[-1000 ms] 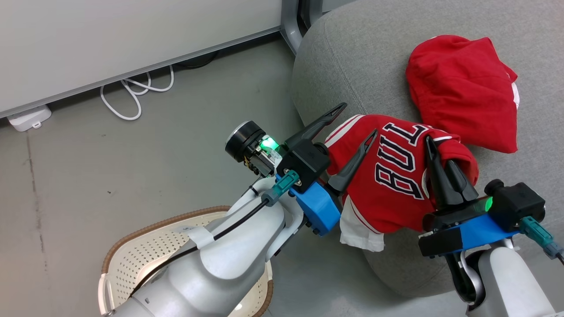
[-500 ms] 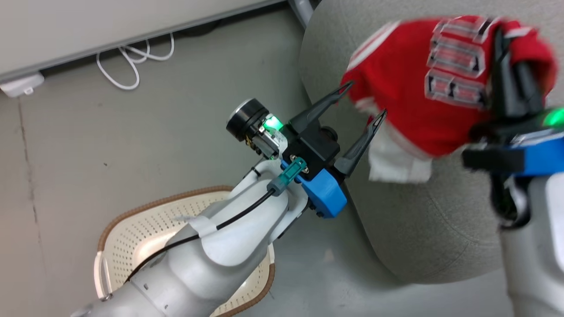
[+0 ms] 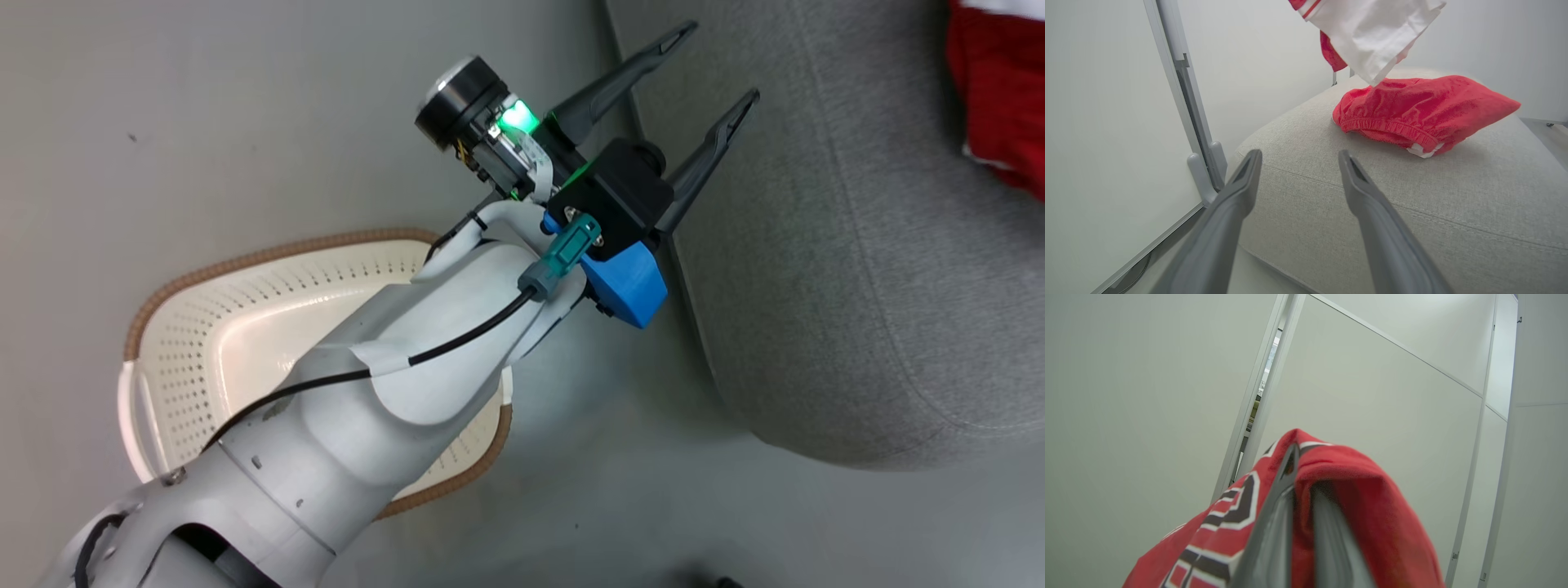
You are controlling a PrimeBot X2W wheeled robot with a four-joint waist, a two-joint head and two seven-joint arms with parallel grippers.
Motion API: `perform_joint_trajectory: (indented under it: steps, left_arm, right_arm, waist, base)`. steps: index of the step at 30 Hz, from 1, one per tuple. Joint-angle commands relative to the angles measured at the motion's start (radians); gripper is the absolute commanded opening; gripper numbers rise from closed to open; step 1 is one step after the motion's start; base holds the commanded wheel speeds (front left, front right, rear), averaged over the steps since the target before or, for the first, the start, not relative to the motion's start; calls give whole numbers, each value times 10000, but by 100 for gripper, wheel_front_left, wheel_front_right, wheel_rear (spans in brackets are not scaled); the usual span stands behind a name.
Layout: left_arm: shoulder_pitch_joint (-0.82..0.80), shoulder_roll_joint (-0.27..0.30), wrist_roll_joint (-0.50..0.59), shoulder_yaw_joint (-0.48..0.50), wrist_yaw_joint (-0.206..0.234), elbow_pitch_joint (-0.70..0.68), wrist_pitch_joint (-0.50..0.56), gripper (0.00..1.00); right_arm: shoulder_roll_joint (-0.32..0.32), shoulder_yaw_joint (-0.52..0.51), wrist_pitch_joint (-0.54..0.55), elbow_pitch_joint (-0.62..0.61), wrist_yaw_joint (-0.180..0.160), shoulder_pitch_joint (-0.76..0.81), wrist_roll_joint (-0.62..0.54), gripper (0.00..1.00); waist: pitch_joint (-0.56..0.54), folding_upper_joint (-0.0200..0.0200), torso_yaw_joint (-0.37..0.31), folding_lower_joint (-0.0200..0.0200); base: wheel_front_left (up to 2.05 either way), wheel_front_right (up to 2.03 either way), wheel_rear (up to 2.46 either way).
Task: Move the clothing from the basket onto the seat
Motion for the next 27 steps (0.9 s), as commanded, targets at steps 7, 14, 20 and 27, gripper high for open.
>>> perform_joint_trajectory:
  steps: [7, 14, 20, 27]
  left_arm:
    - [-530, 136, 176, -19, 35, 157, -52, 100]
    - [-655, 109, 157, -79, 0, 190, -63, 100]
    - [-736, 84, 119, -107, 19, 213, -66, 100]
    - [-647, 59, 52, -89, 75, 262, -76, 100]
  right_arm:
    - [-1076, -1336, -37, 1155, 2, -536, 274, 0]
    - [-495, -1484, -37, 2088, 2, 191, 362, 0]
    - [574, -1458, -36, 2854, 3, 1047, 555, 0]
    - [1340, -965, -37, 3257, 2, 1968, 447, 0]
  waist:
    - [1345, 0, -194, -1]
    - [1436, 0, -208, -1]
    - [1458, 0, -135, -1]
    - [1270, 0, -48, -1]
  base:
    - [0, 0, 0]
    - [0, 0, 0]
    - [0, 0, 0]
    - [0, 0, 0]
